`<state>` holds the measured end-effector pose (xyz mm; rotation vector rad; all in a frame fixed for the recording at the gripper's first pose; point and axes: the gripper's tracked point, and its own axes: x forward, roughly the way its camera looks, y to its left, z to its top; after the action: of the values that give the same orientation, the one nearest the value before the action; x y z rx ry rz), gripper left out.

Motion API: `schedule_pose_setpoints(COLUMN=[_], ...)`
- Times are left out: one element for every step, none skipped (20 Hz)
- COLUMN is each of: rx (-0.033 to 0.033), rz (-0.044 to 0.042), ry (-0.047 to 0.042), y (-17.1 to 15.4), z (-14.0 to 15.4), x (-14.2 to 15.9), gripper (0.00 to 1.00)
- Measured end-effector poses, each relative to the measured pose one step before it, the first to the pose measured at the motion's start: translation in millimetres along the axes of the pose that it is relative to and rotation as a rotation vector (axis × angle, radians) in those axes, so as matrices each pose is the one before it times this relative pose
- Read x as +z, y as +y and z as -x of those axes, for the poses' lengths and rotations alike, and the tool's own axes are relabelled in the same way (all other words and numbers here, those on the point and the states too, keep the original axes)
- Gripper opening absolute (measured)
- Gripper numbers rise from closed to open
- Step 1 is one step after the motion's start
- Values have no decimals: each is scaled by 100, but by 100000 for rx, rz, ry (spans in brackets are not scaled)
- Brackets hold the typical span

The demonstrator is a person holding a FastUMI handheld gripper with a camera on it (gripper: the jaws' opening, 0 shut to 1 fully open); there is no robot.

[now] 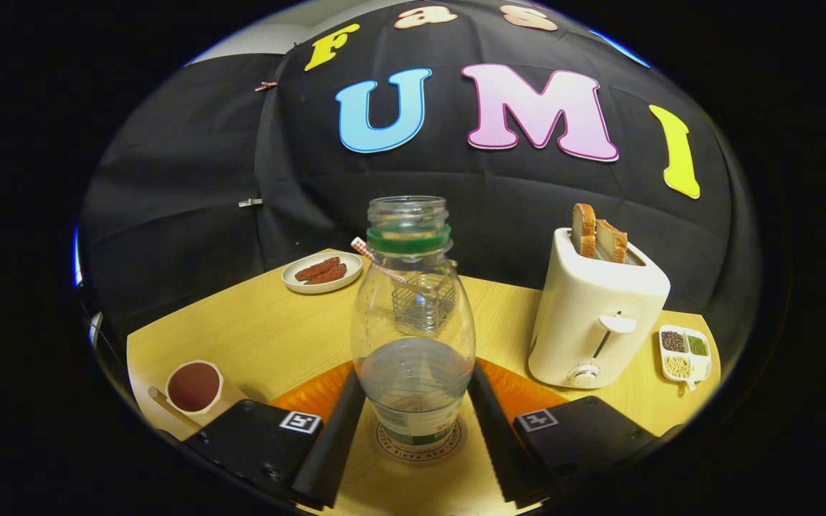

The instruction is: Take the bottle from table, then pour the juice into the cup, finally place the bottle on the coaster

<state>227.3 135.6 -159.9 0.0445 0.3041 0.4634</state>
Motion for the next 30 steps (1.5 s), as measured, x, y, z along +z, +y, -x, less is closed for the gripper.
schedule_pose_setpoints(rx=[-133,-323,-152,-441,-567,-245,-176,-477,-531,-104,-571,-1085,-1469,-1345,-1347,-1825,-1931,-2620,-2696,-3177,-3068,-2835,-3435,-3280,-3025,-2784,-2601,-3079,-3062,-3139], rz=[-695,-430,-50,204,108,-109,-177,-61,-15,343,802,1069,915,747,1020,1276,1793,1922,1528,644,-6,-404,-265,-544,-886,-1294,-1648,-1938,-1718,-979], ry=[50,191,138,182,-164,-273,-467,-554,-776,-766,-805,-1725,-2505,-2544,-2443,-3032,-3610,-3258,-2485,-1766,-1566,-1875,-1235,-715,294,913,718,65,-326,-650], y=[3,1,18,-25,-14,-1,147,78,102,144,43,-168,-185,-262,-267,-501,-567,-768,-883,-951,-936,-823,-972,-1022,-976,-780,-875,-923,-1069,-979], z=[121,139,200,221,398,330,590,626,761,708,829,830,959,949,989,931,1191,995,914,972,1293,1171,1174,1120,1299,1190,1426,1214,1189,1248], x=[12,209,-19,95,132,192,277,283,320,440,503,908,1218,1325,1428,1654,1953,1755,1750,1502,1345,1376,1411,1083,952,668,593,718,710,563], gripper=[91,99,98,98,98,98,98,98,98,98,98,98,98,98,98,98,98,98,98,98,98,98,98,97,97,97,97,98,98,97])
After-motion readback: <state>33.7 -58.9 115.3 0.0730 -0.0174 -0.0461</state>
